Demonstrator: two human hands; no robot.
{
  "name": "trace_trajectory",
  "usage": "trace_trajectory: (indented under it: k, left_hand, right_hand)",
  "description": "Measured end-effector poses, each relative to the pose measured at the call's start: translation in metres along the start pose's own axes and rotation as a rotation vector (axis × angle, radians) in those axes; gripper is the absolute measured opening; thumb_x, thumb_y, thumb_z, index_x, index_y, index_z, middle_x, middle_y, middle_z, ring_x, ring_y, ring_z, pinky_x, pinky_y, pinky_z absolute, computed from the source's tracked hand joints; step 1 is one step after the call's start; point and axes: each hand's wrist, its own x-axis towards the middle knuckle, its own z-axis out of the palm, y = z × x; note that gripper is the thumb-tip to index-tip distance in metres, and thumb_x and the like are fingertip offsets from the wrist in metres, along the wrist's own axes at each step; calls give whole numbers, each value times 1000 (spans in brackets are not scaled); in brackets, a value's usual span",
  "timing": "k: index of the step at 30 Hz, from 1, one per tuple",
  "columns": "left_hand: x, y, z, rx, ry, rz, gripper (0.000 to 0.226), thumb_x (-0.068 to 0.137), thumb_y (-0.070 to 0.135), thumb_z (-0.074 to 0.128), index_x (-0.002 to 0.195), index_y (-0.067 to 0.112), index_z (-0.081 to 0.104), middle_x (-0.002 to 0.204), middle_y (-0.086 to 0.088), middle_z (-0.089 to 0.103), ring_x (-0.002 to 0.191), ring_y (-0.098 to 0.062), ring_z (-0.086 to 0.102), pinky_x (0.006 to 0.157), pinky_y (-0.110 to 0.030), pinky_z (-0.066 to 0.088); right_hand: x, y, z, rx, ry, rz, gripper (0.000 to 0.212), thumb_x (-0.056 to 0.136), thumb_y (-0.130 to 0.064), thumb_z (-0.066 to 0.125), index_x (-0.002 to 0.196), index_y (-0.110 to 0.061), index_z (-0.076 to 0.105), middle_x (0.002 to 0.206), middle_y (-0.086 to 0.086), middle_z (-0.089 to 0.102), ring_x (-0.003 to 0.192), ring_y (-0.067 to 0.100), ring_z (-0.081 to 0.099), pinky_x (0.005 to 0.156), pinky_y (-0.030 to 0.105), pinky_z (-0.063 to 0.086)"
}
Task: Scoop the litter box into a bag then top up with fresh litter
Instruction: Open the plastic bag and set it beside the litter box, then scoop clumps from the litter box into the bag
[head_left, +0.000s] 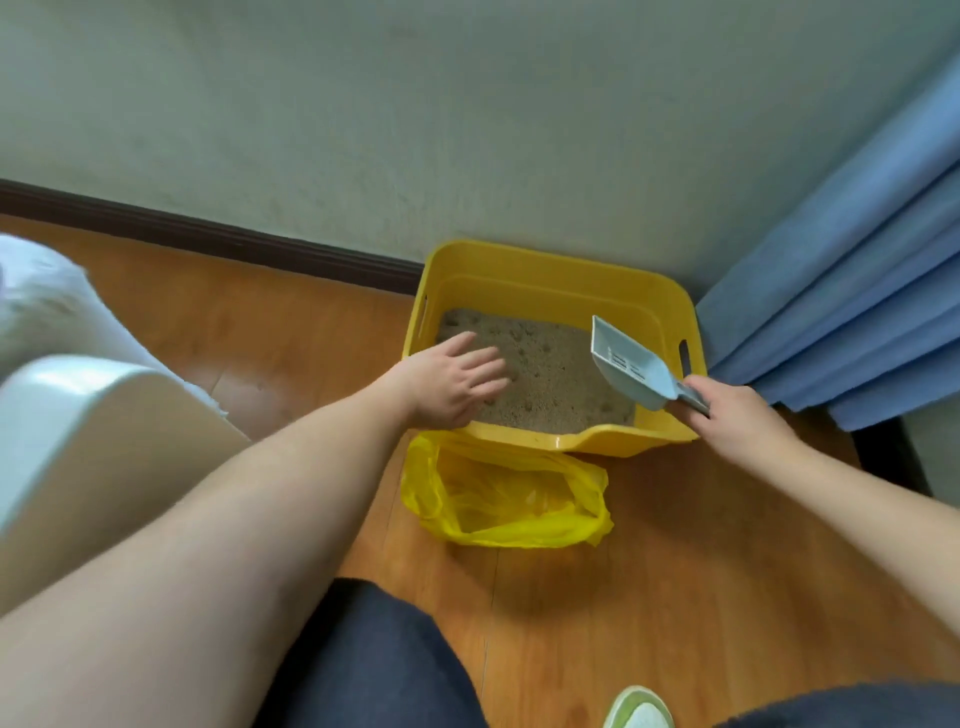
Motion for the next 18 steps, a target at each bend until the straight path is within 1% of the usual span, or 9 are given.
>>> trace_trajectory:
  k: [2,3,5,7,8,10,13,15,18]
  left_hand:
    - [-13,4,-5,14,-232,-167,68,101,55,15,157,18,7,163,-13,5,151,-30,-2,120,-52,-5]
    - [-20,6,-9,17,-312,-263,71,99,60,9,157,19,-1,163,-13,-5,149,-31,-12,119,-53,-12]
    - [-27,7,-15,-16,-364,-374,74,97,64,4,156,20,-6,162,-13,-11,148,-31,-18,116,-54,-17]
    - [-27,2,-18,-84,-373,-473,73,97,63,2,156,20,-6,163,-13,-11,148,-31,-17,117,-55,-15]
    - [-24,-3,-18,-120,-368,-534,73,97,62,2,156,19,-6,163,-14,-11,149,-31,-16,118,-55,-13]
    - [-15,-11,-14,-186,-354,-607,72,98,60,1,156,19,-6,163,-15,-10,149,-31,-15,118,-55,-11]
    - [-2,-14,5,-252,-324,-625,72,98,60,4,156,18,-5,162,-17,-8,149,-32,-12,120,-53,-7]
    - [-2,-8,18,-327,-304,-659,73,98,61,6,157,20,-2,163,-18,-6,150,-32,-11,121,-51,-4]
    - [-5,-1,33,-465,-247,-726,75,96,64,12,157,21,3,163,-18,-6,150,-30,-11,121,-50,2]
  right_hand:
    - [12,-14,-25,-88,-125,1,27,86,-59,51,90,-32,53,74,-4,60,70,16,58,62,38,47]
    - [16,-21,-35,-124,-187,4,33,82,-64,51,92,-32,53,77,-5,60,73,16,58,65,38,47]
    - [22,-30,-50,-164,-268,6,58,72,-80,35,99,-33,54,88,-4,63,83,16,60,74,37,50]
    - [30,-31,-55,-91,-251,58,82,71,-86,16,117,-32,57,113,-1,65,103,20,60,92,39,47]
    - [36,-30,-57,-75,-236,86,78,80,-79,15,124,-29,57,122,2,63,112,23,58,99,40,43]
    - [43,-26,-56,-124,-205,94,55,96,-57,21,118,-24,60,117,6,64,112,27,57,98,41,42]
    - [54,-1,-42,-237,-157,129,37,100,-48,28,98,-24,56,97,4,62,101,30,58,80,40,45]
    - [59,18,-28,-281,-133,153,33,101,-44,32,99,-21,56,100,8,63,98,31,58,73,37,44]
    - [63,41,-9,-435,-188,123,27,100,-33,38,105,-18,59,109,12,63,100,32,59,73,35,45]
